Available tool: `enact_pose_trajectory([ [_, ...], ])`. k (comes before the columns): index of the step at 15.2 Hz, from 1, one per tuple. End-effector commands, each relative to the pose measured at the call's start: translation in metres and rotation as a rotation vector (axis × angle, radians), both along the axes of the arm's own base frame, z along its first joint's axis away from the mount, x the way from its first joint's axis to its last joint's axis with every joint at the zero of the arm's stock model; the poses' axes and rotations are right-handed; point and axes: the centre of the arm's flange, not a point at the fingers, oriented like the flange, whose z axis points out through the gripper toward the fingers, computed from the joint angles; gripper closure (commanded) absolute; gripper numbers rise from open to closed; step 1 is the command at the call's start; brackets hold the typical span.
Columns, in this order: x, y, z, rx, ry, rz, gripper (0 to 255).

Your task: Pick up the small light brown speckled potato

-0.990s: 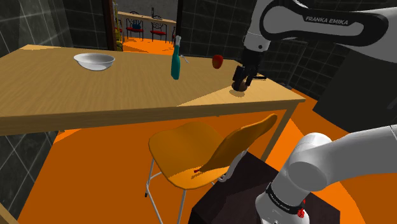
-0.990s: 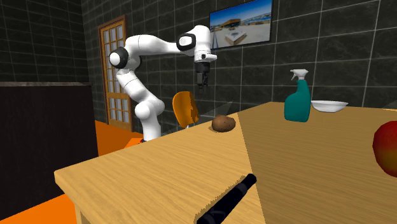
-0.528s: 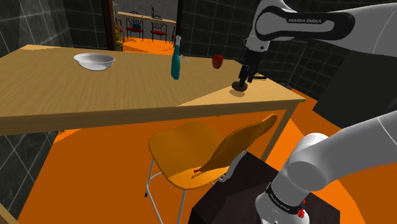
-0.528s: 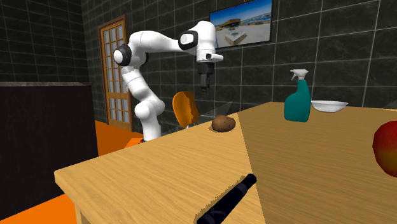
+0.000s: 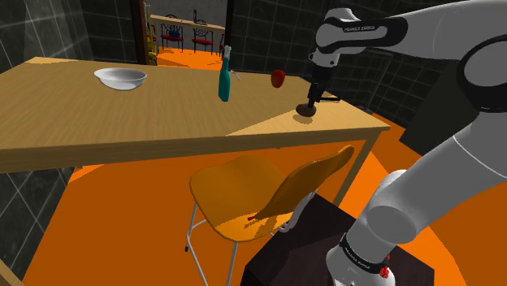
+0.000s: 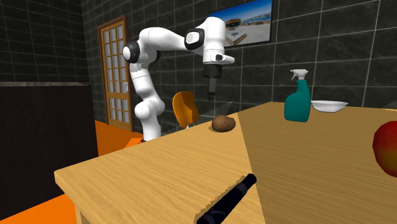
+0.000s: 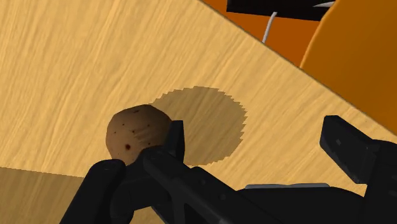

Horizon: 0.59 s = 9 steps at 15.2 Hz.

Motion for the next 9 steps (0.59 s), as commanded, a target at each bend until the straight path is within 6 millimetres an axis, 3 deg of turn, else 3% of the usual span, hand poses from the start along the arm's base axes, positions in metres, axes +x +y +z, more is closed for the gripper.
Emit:
enact_pose_trajectory([
  [1, 0.013, -0.023, -0.007, -0.001, 0.012, 0.03, 0],
  [6, 0.047, -0.08, -0.02, 0.001, 0.039, 0.097, 0],
  [9, 0.052, -0.088, -0.032, 0.001, 0.043, 0.106, 0],
])
